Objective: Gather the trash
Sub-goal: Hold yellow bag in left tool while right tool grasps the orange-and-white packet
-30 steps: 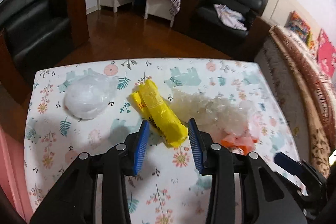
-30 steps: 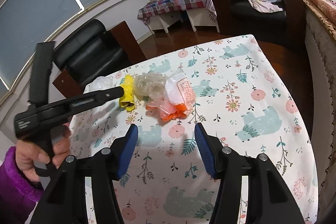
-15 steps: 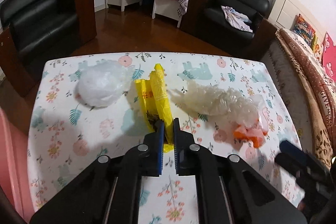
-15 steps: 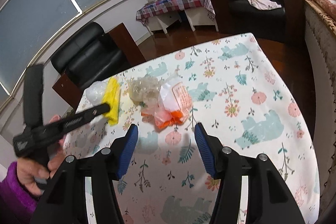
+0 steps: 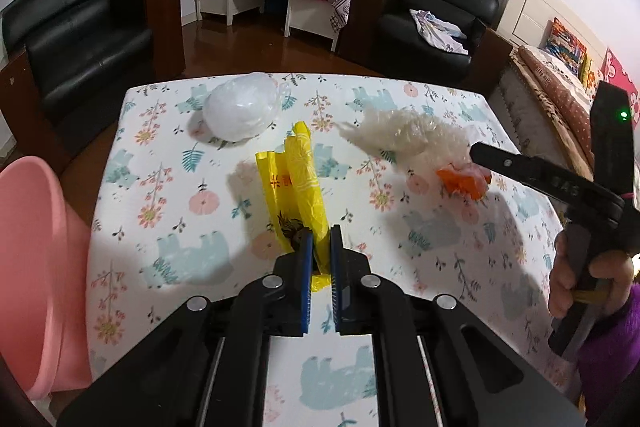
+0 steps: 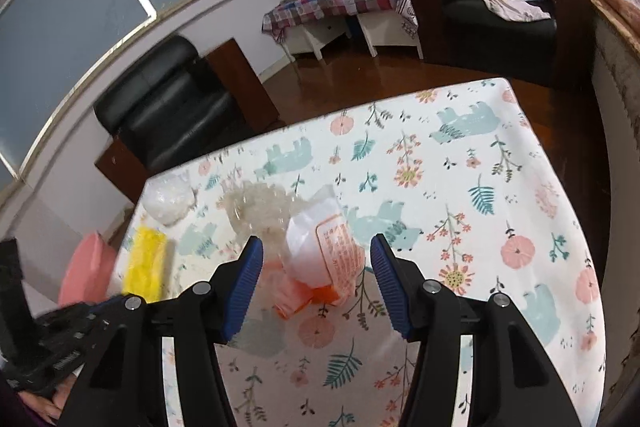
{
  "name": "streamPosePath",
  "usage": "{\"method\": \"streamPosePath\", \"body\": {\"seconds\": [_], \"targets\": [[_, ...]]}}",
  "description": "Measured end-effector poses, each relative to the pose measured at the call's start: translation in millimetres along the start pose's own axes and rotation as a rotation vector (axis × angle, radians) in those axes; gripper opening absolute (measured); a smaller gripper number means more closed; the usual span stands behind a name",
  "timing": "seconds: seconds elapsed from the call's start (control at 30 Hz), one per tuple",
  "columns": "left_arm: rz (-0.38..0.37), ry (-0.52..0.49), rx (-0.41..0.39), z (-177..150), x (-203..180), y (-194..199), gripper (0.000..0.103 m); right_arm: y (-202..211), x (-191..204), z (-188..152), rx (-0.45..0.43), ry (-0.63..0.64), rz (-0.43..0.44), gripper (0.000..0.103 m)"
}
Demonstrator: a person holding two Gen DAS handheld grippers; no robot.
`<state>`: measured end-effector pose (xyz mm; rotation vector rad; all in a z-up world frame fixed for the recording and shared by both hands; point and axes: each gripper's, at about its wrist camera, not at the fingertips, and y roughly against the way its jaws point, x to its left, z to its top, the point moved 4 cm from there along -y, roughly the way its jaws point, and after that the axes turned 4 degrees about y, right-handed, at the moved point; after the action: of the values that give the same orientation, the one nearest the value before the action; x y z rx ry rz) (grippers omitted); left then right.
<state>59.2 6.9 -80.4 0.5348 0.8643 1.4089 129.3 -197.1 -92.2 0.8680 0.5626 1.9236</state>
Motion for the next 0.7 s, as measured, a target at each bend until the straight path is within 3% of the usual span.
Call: {"method": "streamPosePath", "body": {"seconds": [0.17, 0.7], "targets": [[-0.004, 0.018, -0.004, -4, 6, 6, 0.007, 2, 11, -11, 0.013, 0.023, 0.015, 0.043], [-0.002, 0.017, -0.014, -24, 9, 26, 0.007, 51, 59, -59, 0.048, 0.021, 0.068, 0.041]]}}
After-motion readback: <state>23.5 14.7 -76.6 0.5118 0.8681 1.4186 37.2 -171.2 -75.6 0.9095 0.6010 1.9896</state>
